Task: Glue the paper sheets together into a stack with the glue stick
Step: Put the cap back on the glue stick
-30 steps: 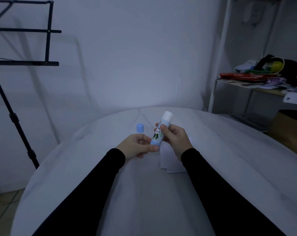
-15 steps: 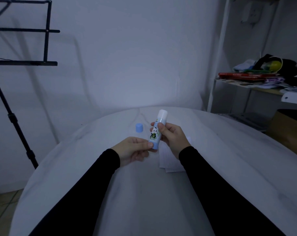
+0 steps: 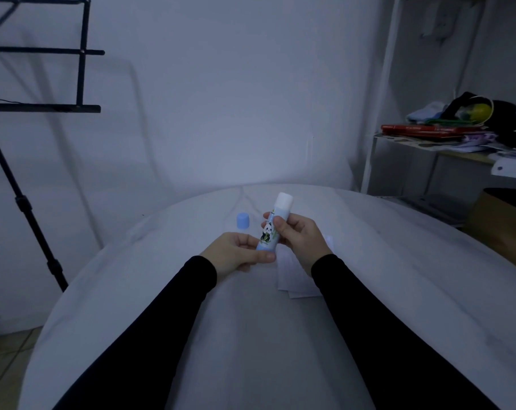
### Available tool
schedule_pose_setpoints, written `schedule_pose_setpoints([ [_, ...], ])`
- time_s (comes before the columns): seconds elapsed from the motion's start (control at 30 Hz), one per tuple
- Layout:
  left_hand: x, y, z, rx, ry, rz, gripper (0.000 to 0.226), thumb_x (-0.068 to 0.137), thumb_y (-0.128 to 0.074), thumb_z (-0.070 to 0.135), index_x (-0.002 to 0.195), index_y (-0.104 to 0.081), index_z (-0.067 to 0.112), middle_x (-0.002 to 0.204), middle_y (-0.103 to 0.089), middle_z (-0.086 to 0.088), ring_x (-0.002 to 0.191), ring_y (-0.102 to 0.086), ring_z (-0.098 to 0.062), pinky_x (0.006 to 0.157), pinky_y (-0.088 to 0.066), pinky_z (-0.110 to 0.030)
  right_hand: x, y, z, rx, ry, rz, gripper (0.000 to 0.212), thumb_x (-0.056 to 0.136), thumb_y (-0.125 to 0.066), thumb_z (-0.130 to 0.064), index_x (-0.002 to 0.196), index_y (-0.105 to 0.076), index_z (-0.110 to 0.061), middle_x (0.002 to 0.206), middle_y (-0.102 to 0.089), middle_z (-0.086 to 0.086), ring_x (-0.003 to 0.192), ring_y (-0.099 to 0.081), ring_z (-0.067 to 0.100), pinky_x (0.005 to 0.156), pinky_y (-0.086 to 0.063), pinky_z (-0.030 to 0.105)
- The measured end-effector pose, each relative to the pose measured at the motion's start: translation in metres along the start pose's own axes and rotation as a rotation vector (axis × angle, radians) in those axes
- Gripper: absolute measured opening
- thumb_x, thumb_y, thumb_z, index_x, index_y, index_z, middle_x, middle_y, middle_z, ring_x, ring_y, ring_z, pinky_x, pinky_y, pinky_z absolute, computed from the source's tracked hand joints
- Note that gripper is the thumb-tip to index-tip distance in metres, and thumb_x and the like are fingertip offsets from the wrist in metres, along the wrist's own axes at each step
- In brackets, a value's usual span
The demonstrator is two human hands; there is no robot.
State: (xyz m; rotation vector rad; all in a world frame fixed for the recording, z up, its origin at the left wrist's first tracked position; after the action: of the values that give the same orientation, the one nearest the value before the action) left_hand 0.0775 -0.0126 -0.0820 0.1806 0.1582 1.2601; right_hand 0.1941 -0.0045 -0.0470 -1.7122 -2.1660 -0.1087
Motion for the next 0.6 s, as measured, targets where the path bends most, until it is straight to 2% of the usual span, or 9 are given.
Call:
schedule_pose_setpoints([
  [0.1,-0.004,-0.008,-0.002,-0.159,0.018,-0.141,0.01,0.069,-0.078,0.014,0.078,-0.074,0.014,0.056,-0.054,0.004,0.045,-0.039,-0.004,0.045,-0.032,-0.013,-0.001,-0.006,-0.003,0.049,-0.003,-0.047,0.017,0.095,-0.047,-0.007,0.095,-0.065,-0.009,0.086,-0.067,0.007,0.077,-0.067,0.009,0.073,-0.055,0.023],
  [0.17,-0.008,-0.013,-0.004,-0.299,0.048,-0.25,0.019,0.078,-0.067,0.014,0.094,-0.069,0.004,0.073,-0.066,-0.001,0.048,-0.04,-0.003,0.046,-0.033,-0.012,-0.001,-0.012,-0.005,0.066,-0.008,-0.078,0.019,0.095,-0.045,-0.008,0.096,-0.064,-0.008,0.085,-0.067,0.006,0.075,-0.067,0.007,0.073,-0.055,0.023],
  [0.23,-0.009,-0.015,-0.006,-0.364,0.064,-0.299,0.032,0.076,-0.066,0.019,0.101,-0.066,0.0,0.088,-0.07,-0.004,0.051,-0.041,-0.003,0.047,-0.035,-0.013,-0.001,-0.014,-0.006,0.052,-0.002,-0.087,0.019,0.095,-0.045,-0.009,0.097,-0.064,-0.009,0.085,-0.068,0.005,0.075,-0.067,0.007,0.074,-0.054,0.024],
  [0.3,-0.007,-0.013,-0.008,-0.362,0.051,-0.264,0.025,0.076,-0.065,0.019,0.096,-0.072,0.004,0.086,-0.064,-0.005,0.052,-0.04,-0.005,0.047,-0.033,-0.014,-0.001,-0.011,-0.005,0.039,0.007,-0.061,0.019,0.095,-0.046,-0.008,0.102,-0.064,-0.006,0.086,-0.068,0.005,0.076,-0.066,0.007,0.073,-0.055,0.023],
  [0.37,-0.003,-0.009,-0.008,-0.349,0.029,-0.185,0.018,0.077,-0.064,0.017,0.089,-0.075,0.009,0.075,-0.051,-0.001,0.051,-0.037,-0.005,0.046,-0.028,-0.015,0.0,-0.003,-0.003,0.035,0.008,-0.008,0.022,0.096,-0.047,-0.009,0.11,-0.061,0.001,0.088,-0.067,0.006,0.078,-0.066,0.008,0.073,-0.055,0.022],
  [0.47,-0.001,-0.009,-0.004,-0.306,-0.005,-0.122,0.02,0.071,-0.068,0.015,0.089,-0.064,0.01,0.061,-0.051,0.005,0.047,-0.036,-0.006,0.046,-0.027,-0.016,0.001,0.003,-0.001,0.031,0.007,0.036,0.023,0.096,-0.048,-0.009,0.111,-0.061,0.001,0.089,-0.067,0.005,0.081,-0.066,0.008,0.075,-0.056,0.024],
  [0.6,0.001,-0.004,0.004,-0.059,-0.057,-0.029,0.02,0.058,-0.084,0.022,0.064,-0.065,0.022,0.053,-0.049,0.004,0.045,-0.039,-0.008,0.045,-0.031,-0.018,0.0,0.0,0.0,0.016,-0.005,0.012,0.02,0.095,-0.049,-0.009,0.107,-0.062,-0.001,0.09,-0.067,0.007,0.082,-0.066,0.011,0.078,-0.057,0.026],
])
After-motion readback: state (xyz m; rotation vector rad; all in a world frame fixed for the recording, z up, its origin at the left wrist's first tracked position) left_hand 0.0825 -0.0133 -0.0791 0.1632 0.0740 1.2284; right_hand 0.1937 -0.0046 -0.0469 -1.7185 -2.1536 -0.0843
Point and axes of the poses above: each hand's wrist, its own x-axis towards the middle knuckle, its own y-axis out of the back of the hand, z = x × y, the point moved 9 cm from there along x, towards the middle knuckle
